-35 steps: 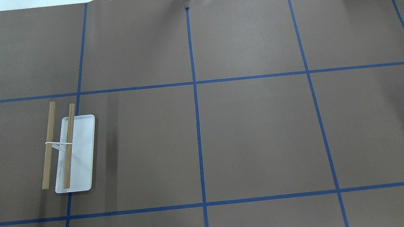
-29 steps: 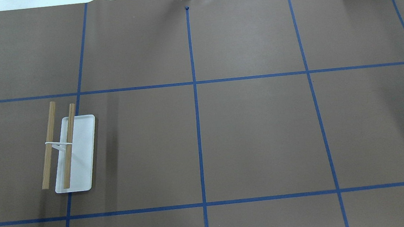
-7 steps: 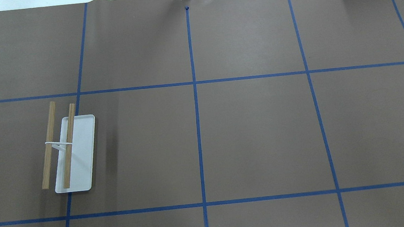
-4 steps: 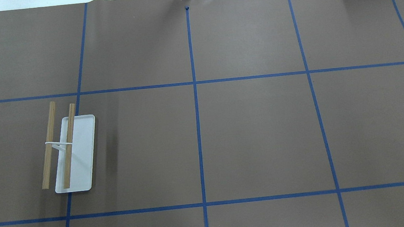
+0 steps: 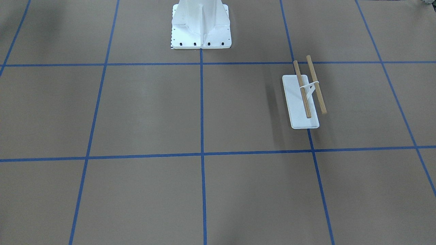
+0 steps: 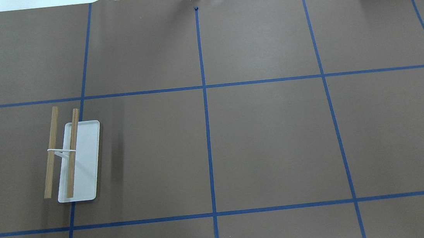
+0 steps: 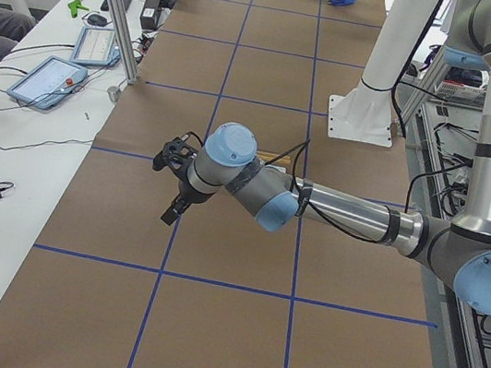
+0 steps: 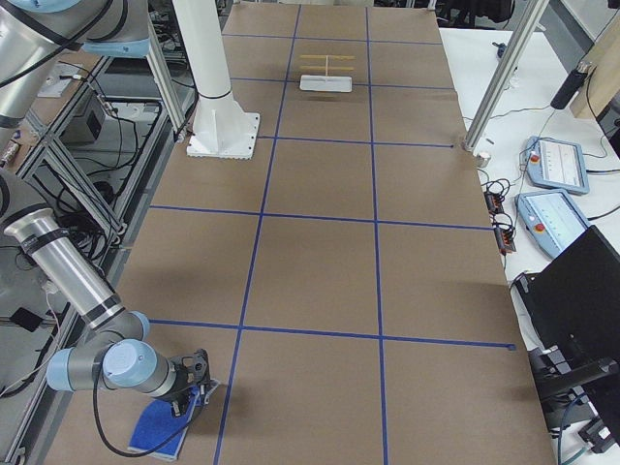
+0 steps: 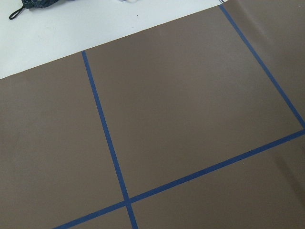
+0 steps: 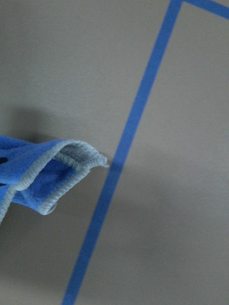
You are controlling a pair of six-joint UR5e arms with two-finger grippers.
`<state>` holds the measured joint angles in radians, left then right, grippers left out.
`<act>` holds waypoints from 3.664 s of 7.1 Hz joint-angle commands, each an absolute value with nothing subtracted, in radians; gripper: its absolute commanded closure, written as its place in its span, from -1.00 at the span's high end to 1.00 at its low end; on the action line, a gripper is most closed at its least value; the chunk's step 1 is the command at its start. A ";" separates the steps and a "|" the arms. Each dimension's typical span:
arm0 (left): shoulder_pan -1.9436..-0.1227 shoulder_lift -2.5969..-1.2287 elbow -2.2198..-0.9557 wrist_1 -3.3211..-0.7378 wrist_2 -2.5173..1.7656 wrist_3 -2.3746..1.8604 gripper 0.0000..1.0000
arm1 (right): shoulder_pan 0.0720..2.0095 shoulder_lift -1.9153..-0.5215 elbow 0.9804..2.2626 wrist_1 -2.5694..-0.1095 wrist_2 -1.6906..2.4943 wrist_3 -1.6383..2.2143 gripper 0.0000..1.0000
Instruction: Hang towel on rack
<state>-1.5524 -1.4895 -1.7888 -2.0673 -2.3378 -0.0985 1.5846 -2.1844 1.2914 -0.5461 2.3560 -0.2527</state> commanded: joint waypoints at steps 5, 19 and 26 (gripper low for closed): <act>-1.552 -1.489 -1.759 -2.052 -2.399 -0.103 0.98 | 1.625 -1.704 1.646 -1.309 2.384 -0.249 -1.00; -0.861 -2.115 -1.740 -2.187 -2.137 -1.634 0.98 | 0.542 -0.918 1.832 -1.163 1.581 0.985 -1.00; -0.805 -2.194 -1.724 -2.194 -2.100 -1.963 0.87 | 0.403 -0.874 1.829 -1.170 1.388 0.980 -1.00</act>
<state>-0.8206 -2.1934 -1.7190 -2.1912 -2.1191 -1.9617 0.4090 -0.8757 1.8296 -1.1699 1.3927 0.9807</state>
